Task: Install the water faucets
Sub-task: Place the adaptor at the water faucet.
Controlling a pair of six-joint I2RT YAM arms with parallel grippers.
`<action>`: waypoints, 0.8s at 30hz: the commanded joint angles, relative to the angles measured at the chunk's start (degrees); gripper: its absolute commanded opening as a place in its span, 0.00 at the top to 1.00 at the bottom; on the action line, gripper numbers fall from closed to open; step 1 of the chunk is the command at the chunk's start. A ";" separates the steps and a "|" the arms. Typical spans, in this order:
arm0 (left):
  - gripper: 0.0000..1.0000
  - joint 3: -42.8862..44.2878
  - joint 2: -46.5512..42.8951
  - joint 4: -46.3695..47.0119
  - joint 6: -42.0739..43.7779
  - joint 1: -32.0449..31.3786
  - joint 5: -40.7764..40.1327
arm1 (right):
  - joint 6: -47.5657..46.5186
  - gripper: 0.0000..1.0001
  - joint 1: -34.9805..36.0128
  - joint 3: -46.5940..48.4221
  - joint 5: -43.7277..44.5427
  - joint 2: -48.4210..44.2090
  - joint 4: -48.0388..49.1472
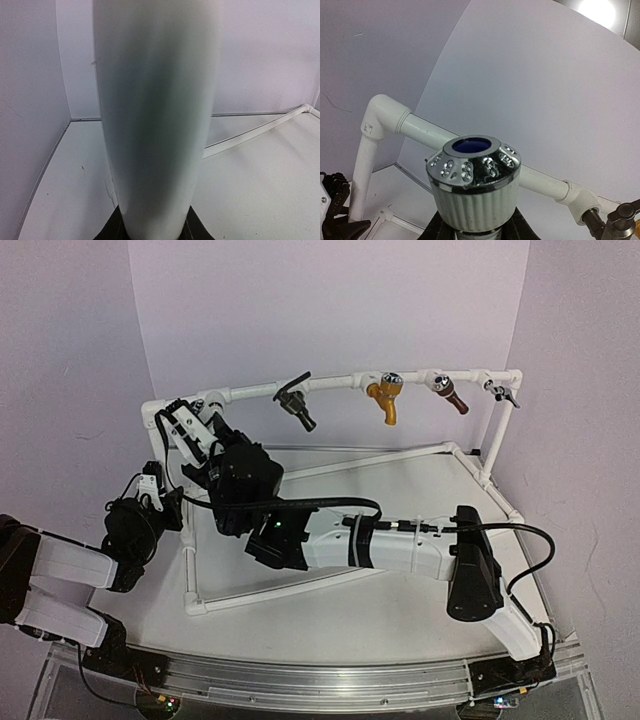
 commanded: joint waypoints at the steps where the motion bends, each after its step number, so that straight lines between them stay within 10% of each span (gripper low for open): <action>1: 1.00 0.63 -2.55 1.61 -0.97 -0.84 4.19 | 6.90 1.00 -5.79 -2.50 4.70 2.19 -4.39; 24: 1.00 0.96 -2.23 1.64 -1.80 -1.22 4.06 | 28.33 1.00 -7.51 -6.62 5.09 0.97 -2.76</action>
